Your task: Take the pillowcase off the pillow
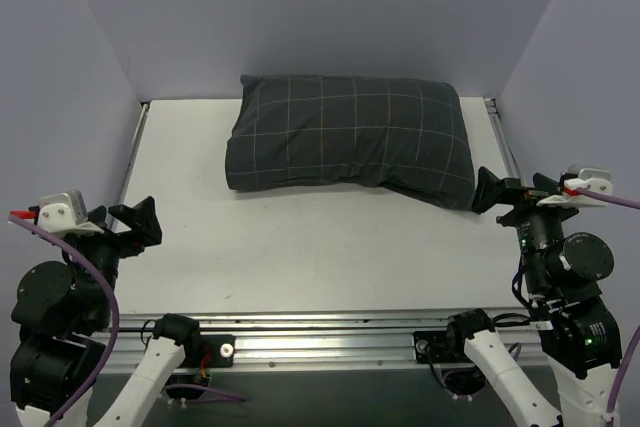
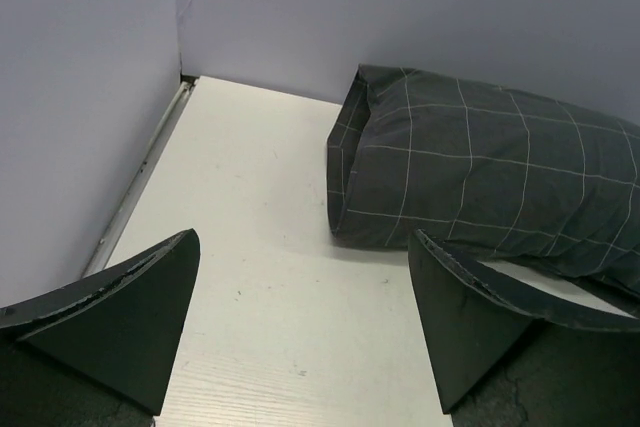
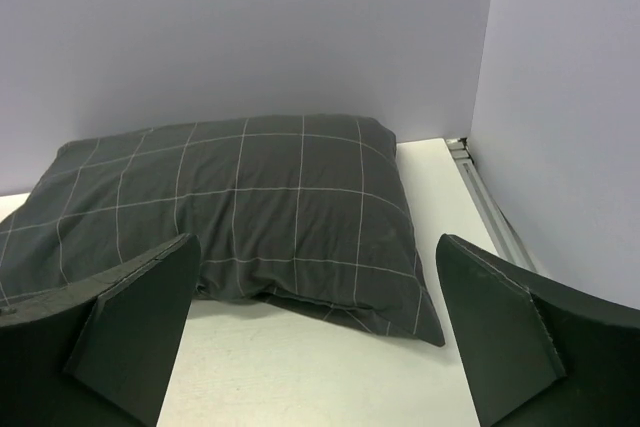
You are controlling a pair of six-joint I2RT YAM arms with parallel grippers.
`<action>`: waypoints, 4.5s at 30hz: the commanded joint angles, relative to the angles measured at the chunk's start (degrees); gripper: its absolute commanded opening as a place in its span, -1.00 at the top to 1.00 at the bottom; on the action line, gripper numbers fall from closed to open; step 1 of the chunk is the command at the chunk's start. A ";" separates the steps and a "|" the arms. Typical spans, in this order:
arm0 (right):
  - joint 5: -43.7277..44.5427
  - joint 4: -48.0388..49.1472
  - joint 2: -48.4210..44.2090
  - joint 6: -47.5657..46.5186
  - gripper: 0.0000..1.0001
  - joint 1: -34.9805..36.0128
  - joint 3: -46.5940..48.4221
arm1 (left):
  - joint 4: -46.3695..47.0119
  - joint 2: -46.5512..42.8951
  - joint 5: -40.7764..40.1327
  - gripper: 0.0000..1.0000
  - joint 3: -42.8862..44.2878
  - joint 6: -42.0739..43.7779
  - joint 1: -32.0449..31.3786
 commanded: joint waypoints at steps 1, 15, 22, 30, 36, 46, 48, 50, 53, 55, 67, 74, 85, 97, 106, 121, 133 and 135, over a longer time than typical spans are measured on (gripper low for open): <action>0.48 3.26 -0.17 0.61 -1.00 0.42 -1.58 | 2.65 1.81 2.94 -0.88 -0.90 -1.85 -0.10; -10.69 11.26 26.48 17.28 -0.99 0.42 -5.55 | 6.07 14.46 10.68 -0.88 -7.23 -3.70 -0.10; -5.79 20.83 49.02 15.55 -0.99 6.91 1.57 | 14.51 16.05 10.69 -0.88 -17.68 -3.00 -0.10; 6.36 34.09 70.56 8.27 -0.99 20.27 12.56 | 15.22 17.02 8.23 -0.88 -21.12 -2.82 0.26; 8.92 40.44 85.06 -0.52 -0.99 26.43 23.27 | 14.78 16.23 5.94 -0.88 -21.30 -2.91 0.52; 9.00 37.28 96.60 -2.83 0.50 29.33 28.05 | 15.04 14.29 4.62 -0.89 -21.74 -3.17 0.96; 8.21 37.54 93.53 -1.86 0.93 29.68 22.45 | 15.13 14.73 4.71 -0.89 -21.56 -3.17 1.05; 6.29 37.54 88.89 -1.16 1.00 30.21 17.95 | 15.04 15.00 5.06 -0.89 -21.47 -3.17 1.13; 3.91 36.05 80.64 -0.36 1.00 32.23 8.11 | 15.39 15.08 6.63 -0.90 -21.39 -3.09 1.22; 2.50 34.12 75.79 1.13 1.00 33.89 0.31 | 15.66 15.00 7.43 -0.90 -21.56 -3.00 1.22; 5.74 42.00 47.47 31.84 -0.71 29.08 -20.56 | 16.10 16.93 9.63 -0.89 -21.03 -2.82 1.57; 14.86 51.86 56.84 50.93 -1.00 24.33 -18.29 | 15.83 16.14 8.75 -0.90 -21.91 -2.91 1.57; 21.04 63.98 79.09 64.32 -1.00 23.53 -4.49 | 15.39 17.19 8.31 -0.90 -21.91 -3.09 1.57; 8.15 70.13 91.33 65.39 1.00 20.37 1.50 | 15.31 16.93 7.43 -0.92 -21.83 -3.17 1.66; -26.32 58.15 70.99 49.33 1.00 20.28 -15.90 | 15.66 16.75 9.10 -0.91 -21.39 -3.09 1.57; -1.63 4.67 24.70 34.79 -0.45 15.81 -20.31 | 16.27 41.96 27.62 -0.92 1.46 -12.12 0.08; -17.09 19.42 40.24 30.33 -0.76 2.18 -22.07 | 33.58 56.75 34.33 -0.83 -10.10 -29.61 -11.69; -20.78 21.97 45.76 28.39 -0.76 2.26 -19.17 | 35.77 54.74 33.89 -0.80 -13.72 -31.29 -14.06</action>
